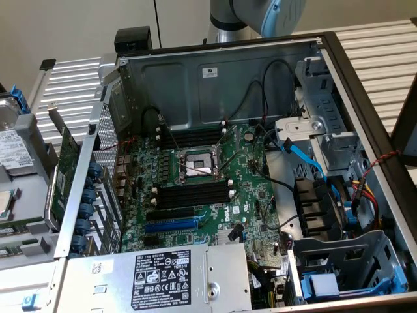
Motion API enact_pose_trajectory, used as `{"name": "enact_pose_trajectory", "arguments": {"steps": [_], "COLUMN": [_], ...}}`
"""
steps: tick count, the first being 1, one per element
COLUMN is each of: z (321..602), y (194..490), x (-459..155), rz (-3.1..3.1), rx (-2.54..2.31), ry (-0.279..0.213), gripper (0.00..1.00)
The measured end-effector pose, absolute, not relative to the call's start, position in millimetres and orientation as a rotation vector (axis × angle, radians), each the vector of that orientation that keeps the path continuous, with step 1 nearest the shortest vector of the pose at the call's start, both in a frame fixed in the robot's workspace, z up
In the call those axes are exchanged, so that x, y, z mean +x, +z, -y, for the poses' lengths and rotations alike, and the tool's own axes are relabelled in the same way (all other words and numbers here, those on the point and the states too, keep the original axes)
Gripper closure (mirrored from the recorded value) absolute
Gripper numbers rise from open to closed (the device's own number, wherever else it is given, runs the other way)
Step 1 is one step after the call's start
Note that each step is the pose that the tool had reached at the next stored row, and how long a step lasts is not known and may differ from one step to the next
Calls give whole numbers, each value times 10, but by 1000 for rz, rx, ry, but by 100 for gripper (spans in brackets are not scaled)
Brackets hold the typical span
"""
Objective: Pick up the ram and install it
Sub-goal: 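Reach for the ram, then pick up the ram and move it above insertion slot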
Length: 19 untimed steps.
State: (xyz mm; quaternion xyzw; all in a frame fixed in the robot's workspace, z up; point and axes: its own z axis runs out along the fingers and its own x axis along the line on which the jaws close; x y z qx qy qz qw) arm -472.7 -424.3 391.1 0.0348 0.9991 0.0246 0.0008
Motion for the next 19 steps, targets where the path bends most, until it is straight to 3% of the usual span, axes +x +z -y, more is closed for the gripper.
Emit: {"name": "enact_pose_trajectory", "arguments": {"steps": [19], "z": [4243], "y": [3909], "x": [-4763], "rz": [-3136], "rx": [-229], "ry": [77], "gripper": [89]}}
